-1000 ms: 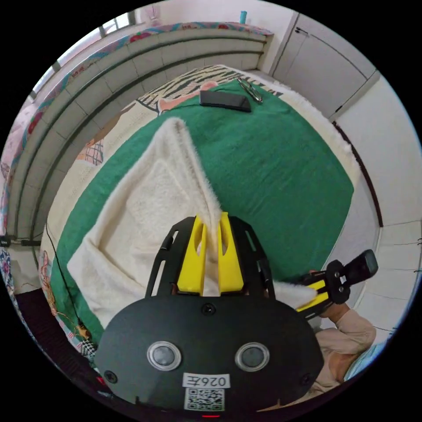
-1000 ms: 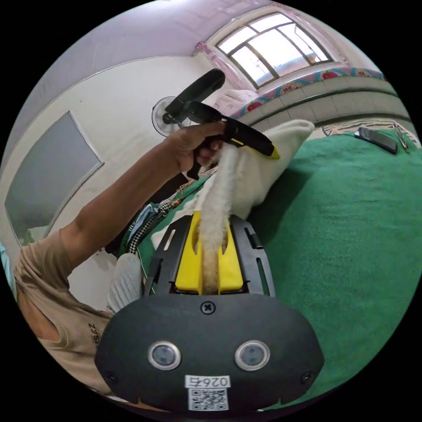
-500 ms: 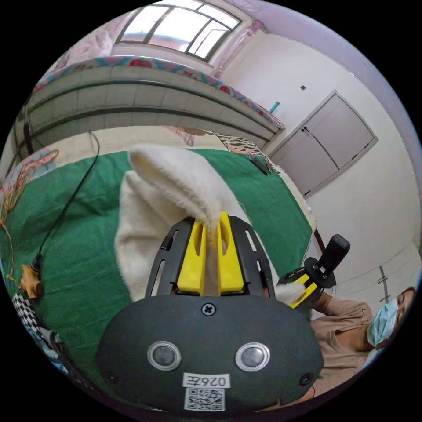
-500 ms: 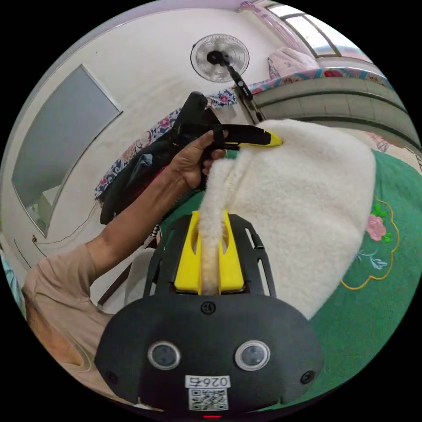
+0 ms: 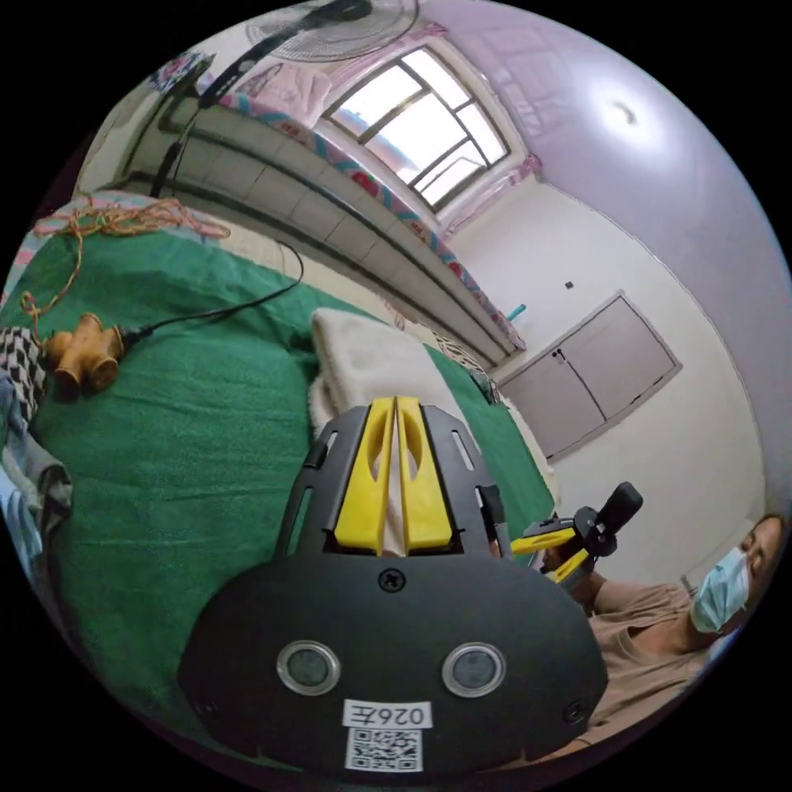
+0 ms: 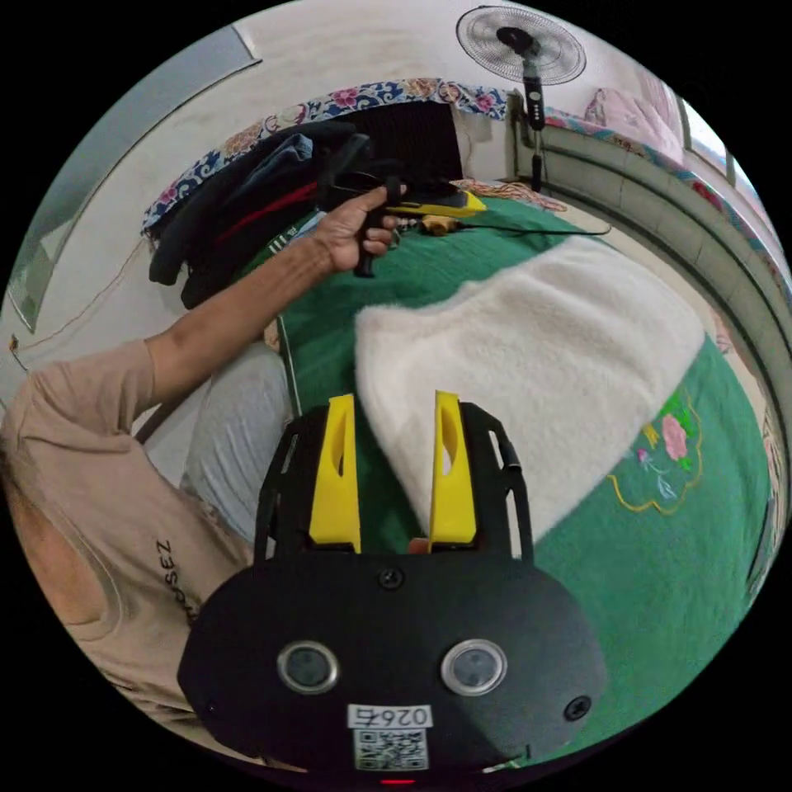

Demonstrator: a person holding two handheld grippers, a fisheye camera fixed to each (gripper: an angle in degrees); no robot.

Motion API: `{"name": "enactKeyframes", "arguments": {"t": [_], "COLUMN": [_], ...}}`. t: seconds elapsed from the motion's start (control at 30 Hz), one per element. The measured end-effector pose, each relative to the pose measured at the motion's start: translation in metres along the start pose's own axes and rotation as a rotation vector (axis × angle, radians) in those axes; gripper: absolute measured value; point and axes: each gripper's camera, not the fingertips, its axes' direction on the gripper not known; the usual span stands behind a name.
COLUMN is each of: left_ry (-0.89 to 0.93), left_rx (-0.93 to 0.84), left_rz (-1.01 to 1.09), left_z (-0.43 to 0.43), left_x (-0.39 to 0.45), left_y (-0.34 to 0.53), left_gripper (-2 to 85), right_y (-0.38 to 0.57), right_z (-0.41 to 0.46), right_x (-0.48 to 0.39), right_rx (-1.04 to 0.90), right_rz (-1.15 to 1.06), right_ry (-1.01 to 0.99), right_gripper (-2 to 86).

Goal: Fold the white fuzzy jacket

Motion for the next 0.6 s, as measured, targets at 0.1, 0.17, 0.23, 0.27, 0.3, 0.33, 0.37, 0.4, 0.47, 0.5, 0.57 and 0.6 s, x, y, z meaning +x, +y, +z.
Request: {"name": "enactKeyframes", "arguments": {"t": [0.1,0.17,0.23,0.27,0.3,0.33,0.37,0.4,0.47,0.5,0.57,0.6], "left_ry": [-0.032,-0.075,-0.237,-0.247,-0.227,-0.208,-0.196,-0.157,-0.040,0.035,0.075,0.027], "left_rx": [-0.084,-0.262,-0.648,-0.658,-0.615,-0.577,-0.529,-0.414,-0.278,-0.217,-0.257,-0.418], "left_rz": [0.159,0.257,0.287,0.302,0.298,0.283,0.292,0.318,0.391,0.453,0.553,0.601], "left_z": [0.013,0.049,0.108,0.110,0.098,0.079,0.067,0.040,0.006,-0.007,-0.005,0.016], "left_x": [0.061,0.085,0.085,0.086,0.089,0.093,0.096,0.106,0.124,0.137,0.154,0.160], "left_y": [0.012,0.026,0.052,0.056,0.052,0.045,0.043,0.040,0.041,0.044,0.051,0.057], "left_gripper": [-0.9,-0.9,-0.9,-0.8,-0.9,-0.9,-0.9,-1.0,-1.0,-1.0,-1.0,-0.9], "right_y": [0.020,0.026,0.028,0.028,0.029,0.032,0.037,0.040,0.050,0.052,0.054,0.052], "right_z": [0.030,0.074,0.075,0.073,0.070,0.064,0.056,0.051,0.039,0.039,0.058,0.069], "right_x": [0.011,0.015,0.012,0.013,0.015,0.022,0.033,0.039,0.068,0.075,0.093,0.096], "right_rx": [-0.043,-0.134,-0.100,-0.108,-0.106,-0.091,-0.048,-0.020,0.063,0.076,0.010,-0.046], "right_rz": [0.063,0.096,0.074,0.052,0.048,0.057,0.103,0.130,0.238,0.257,0.275,0.261], "right_ry": [0.097,0.025,0.039,0.029,0.022,0.005,0.011,0.014,0.010,0.014,0.037,0.039], "right_gripper": [6.3,2.7,0.3,-0.1,-0.4,-0.5,-0.5,-0.5,0.5,1.1,1.3,0.8]}}
